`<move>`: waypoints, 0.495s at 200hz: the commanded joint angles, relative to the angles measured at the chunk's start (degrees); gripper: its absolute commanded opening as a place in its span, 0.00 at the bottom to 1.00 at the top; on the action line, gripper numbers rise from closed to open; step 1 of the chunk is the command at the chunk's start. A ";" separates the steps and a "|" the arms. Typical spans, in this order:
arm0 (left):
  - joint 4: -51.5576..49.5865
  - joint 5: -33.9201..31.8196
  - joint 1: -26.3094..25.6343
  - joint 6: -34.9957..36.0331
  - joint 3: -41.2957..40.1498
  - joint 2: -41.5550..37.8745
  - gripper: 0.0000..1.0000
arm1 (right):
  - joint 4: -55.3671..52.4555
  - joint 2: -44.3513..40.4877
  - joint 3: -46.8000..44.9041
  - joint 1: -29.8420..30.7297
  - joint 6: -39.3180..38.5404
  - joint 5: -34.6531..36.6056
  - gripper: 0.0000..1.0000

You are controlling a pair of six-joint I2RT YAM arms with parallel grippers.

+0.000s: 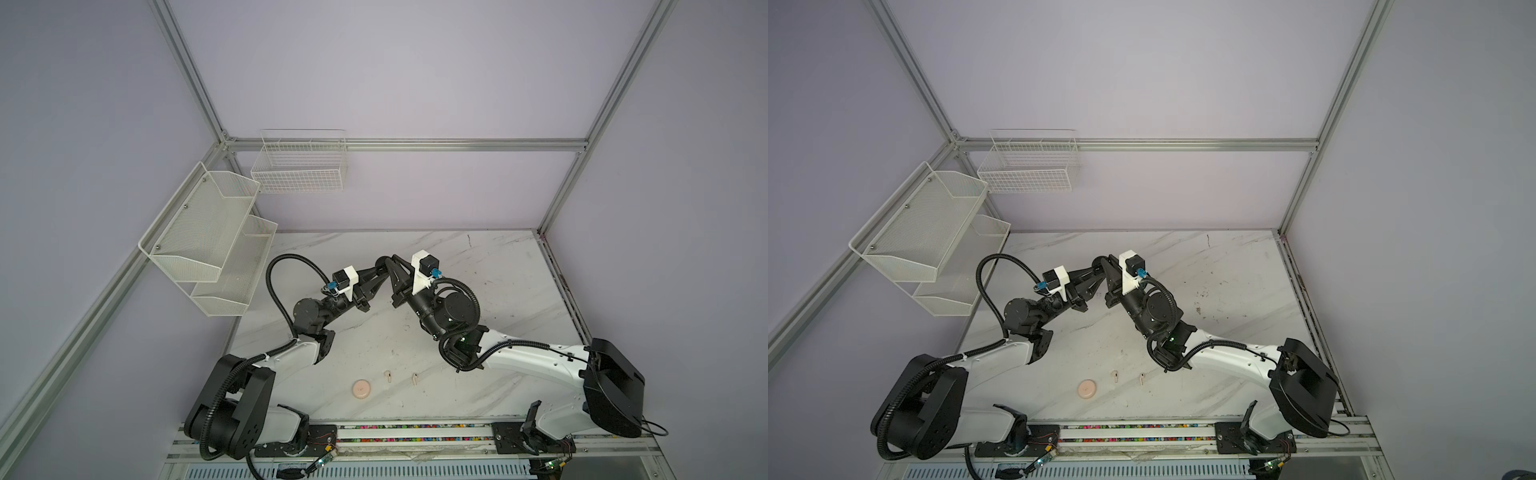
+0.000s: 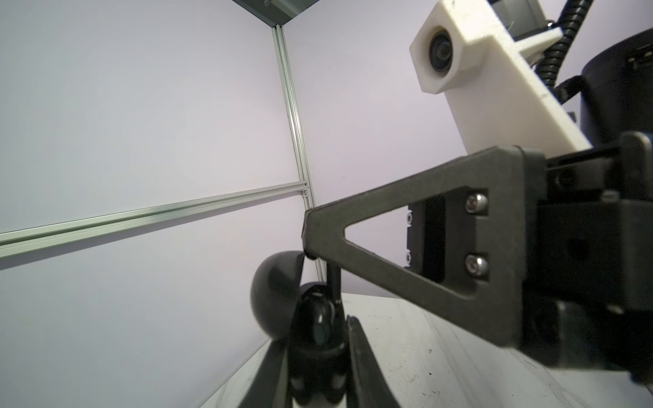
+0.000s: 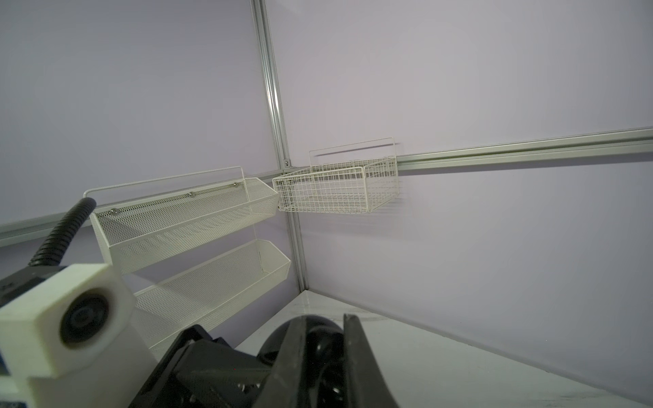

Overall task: Insert wireless bluetooth earbuds into charging case
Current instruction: Insert the wireless bluetooth earbud into the charging case.

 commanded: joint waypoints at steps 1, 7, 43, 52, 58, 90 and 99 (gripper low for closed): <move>8.65 -0.54 -0.53 -1.19 0.17 -3.89 0.00 | -2.48 1.12 -2.45 0.06 -2.28 2.90 0.00; 8.62 -0.43 -0.52 -1.31 0.17 -3.88 0.00 | -2.31 1.12 -2.41 0.06 -2.42 2.90 0.00; 8.62 -0.45 -0.62 -1.57 -0.20 -3.88 0.00 | -1.55 1.89 -1.76 0.06 -2.62 2.64 0.00; 8.66 -0.36 -0.62 -1.58 -0.27 -3.88 0.00 | -1.28 2.17 -1.71 0.06 -2.63 2.46 0.00; 8.65 -0.47 -0.62 -1.54 -0.30 -3.96 0.00 | -1.43 2.19 -1.77 0.06 -2.62 2.37 0.00; 8.62 -1.39 -0.62 -1.28 -0.54 -4.15 0.00 | -3.86 0.96 -1.68 0.06 -2.45 2.28 0.03; 8.62 -1.38 -0.62 -1.30 -0.48 -3.93 0.00 | -4.69 0.52 -1.39 0.06 -2.50 2.11 0.07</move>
